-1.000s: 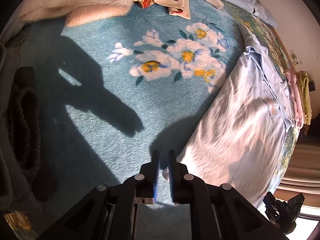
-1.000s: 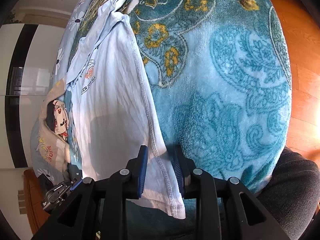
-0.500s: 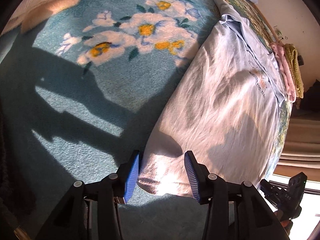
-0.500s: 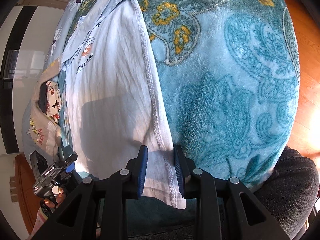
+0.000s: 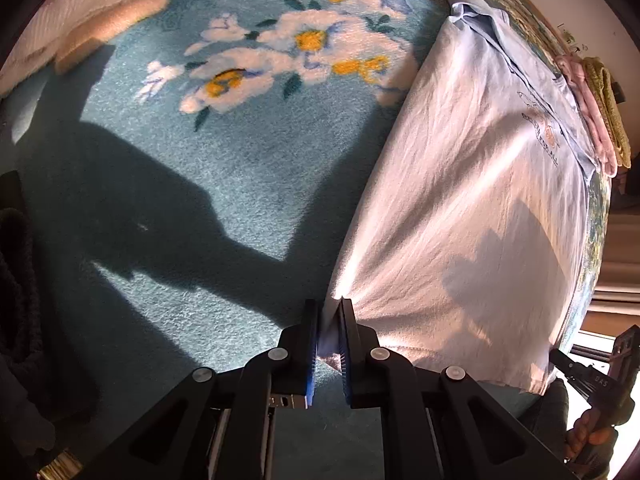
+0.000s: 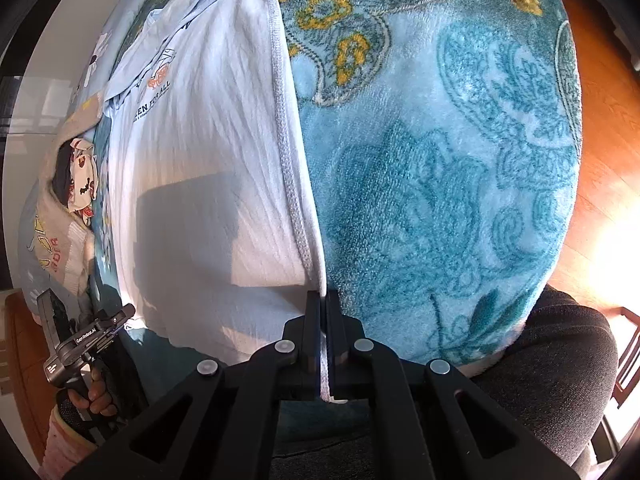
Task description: Fold clothes
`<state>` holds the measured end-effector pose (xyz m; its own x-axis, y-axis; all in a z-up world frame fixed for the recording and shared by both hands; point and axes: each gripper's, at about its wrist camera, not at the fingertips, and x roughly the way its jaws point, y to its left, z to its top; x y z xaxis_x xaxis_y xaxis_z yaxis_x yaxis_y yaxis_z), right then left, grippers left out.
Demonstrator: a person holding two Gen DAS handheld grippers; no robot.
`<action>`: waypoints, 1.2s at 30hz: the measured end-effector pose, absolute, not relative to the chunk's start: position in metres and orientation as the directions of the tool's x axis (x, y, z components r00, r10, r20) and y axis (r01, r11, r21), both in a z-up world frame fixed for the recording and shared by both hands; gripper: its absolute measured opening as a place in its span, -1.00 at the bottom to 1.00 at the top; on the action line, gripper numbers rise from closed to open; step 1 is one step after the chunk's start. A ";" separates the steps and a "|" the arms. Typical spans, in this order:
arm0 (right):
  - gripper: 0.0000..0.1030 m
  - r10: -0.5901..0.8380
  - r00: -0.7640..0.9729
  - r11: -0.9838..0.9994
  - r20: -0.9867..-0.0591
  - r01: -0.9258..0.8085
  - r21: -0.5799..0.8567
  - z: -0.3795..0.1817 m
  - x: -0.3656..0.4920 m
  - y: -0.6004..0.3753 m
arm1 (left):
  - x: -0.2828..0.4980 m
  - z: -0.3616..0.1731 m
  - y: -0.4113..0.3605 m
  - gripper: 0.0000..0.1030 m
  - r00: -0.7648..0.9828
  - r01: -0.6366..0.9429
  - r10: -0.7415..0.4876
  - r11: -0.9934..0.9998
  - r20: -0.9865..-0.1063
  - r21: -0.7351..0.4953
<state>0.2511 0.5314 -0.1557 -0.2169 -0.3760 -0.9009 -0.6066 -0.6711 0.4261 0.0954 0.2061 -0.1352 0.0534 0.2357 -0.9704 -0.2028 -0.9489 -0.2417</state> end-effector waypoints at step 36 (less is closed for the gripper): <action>-0.18 -0.300 -0.457 -0.555 -0.837 -0.630 0.543 -0.142 0.232 0.578 | -0.027 -0.140 0.281 -0.12 -0.006 -0.276 0.356 -0.899 -0.934 -0.341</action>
<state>0.2322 0.5784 -0.1417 -0.4575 -0.2998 -0.8372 -0.6297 -0.5555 0.5430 -0.0271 0.2805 -0.1399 -0.0061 0.3561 -0.9344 -0.2761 -0.8987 -0.3407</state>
